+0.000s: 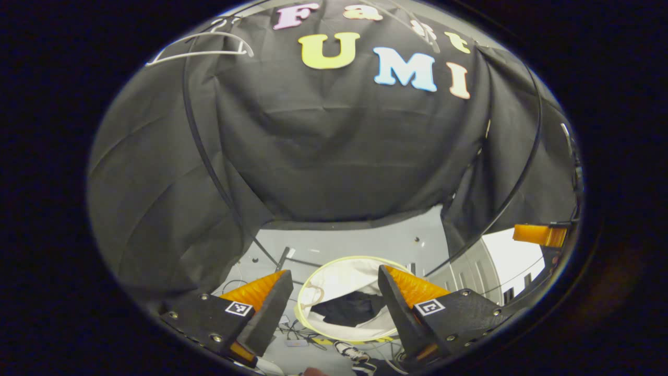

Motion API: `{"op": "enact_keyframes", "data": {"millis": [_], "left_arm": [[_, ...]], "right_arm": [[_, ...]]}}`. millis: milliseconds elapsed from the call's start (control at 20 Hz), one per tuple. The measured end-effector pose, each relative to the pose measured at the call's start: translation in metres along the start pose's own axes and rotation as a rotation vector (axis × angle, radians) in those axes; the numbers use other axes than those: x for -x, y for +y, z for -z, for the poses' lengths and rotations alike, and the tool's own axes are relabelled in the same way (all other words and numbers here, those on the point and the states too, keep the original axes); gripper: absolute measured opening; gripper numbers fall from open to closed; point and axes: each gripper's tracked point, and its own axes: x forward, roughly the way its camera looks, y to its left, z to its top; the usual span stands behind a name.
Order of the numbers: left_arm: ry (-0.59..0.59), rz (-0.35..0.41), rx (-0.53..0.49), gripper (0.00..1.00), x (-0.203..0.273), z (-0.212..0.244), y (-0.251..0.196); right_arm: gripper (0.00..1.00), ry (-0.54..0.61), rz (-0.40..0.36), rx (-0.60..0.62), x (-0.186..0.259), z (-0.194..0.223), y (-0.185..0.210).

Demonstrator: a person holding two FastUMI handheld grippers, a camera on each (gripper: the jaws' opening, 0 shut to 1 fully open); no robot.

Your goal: Grasp the clothes on the hanger with both hands and then place them into the laundry hamper below.

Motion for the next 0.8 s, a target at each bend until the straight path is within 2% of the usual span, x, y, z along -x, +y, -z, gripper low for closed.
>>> {"op": "enact_keyframes", "data": {"millis": [250, 450, 600, 650, 700, 800], "left_arm": [[-0.291, -0.084, 0.014, 0.96, 0.084, -0.109, -0.044], [-0.522, -0.136, -0.017, 0.95, 0.159, -0.185, -0.078], [-0.650, -0.137, -0.028, 0.95, 0.203, -0.228, -0.104], [-0.685, -0.130, -0.029, 0.95, 0.218, -0.239, -0.113], [-0.712, -0.116, -0.026, 0.95, 0.233, -0.251, -0.121], [-0.750, -0.068, -0.023, 0.95, 0.265, -0.264, -0.137]], "right_arm": [[0.98, -0.237, 0.028, 0.045, 0.039, -0.077, -0.047], [0.98, -0.443, -0.008, 0.075, 0.085, -0.137, -0.059], [0.98, -0.571, -0.047, 0.072, 0.118, -0.178, -0.060], [0.92, -0.615, -0.054, 0.066, 0.130, -0.193, -0.059], [0.98, -0.652, -0.053, 0.061, 0.141, -0.206, -0.061], [0.98, -0.713, -0.054, 0.039, 0.165, -0.226, -0.062]]}}
